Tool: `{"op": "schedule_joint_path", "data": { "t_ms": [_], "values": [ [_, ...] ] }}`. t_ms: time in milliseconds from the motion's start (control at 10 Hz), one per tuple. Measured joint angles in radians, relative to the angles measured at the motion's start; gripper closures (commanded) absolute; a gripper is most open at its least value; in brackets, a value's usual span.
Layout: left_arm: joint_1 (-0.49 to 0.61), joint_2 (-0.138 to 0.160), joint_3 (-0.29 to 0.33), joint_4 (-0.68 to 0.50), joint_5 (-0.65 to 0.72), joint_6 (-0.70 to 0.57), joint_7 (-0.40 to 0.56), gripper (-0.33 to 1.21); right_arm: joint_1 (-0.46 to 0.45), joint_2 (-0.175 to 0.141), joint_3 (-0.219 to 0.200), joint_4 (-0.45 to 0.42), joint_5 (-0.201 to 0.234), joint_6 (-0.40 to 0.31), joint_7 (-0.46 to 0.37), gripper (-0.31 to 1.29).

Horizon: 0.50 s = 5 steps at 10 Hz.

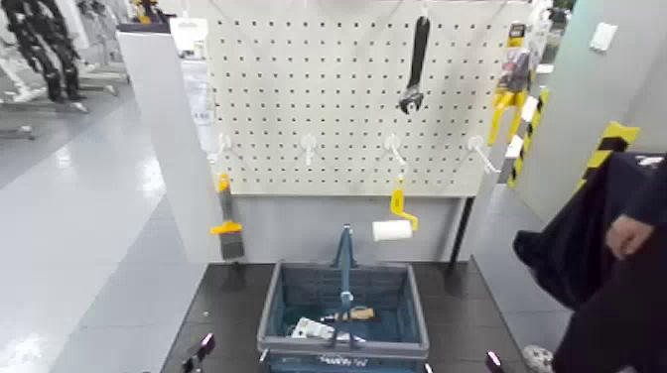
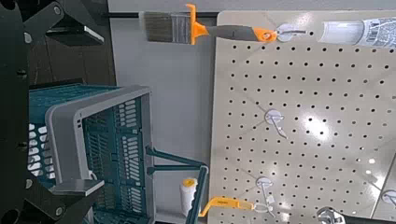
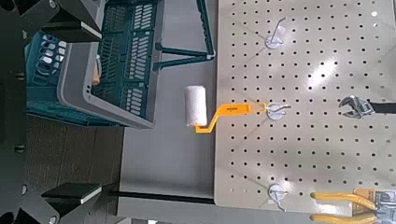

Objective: Put the black wrench into the crate.

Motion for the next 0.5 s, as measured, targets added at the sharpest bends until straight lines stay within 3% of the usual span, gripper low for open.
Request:
{"op": "schedule_joint_path", "data": {
  "t_ms": [500],
  "values": [
    [-0.003,0.004,-0.004,0.000,0.001,-0.001,0.000,0.21,-0.001,0.001,-0.001,-0.003,0.000,0.000,0.002,0.17]
  ]
}}
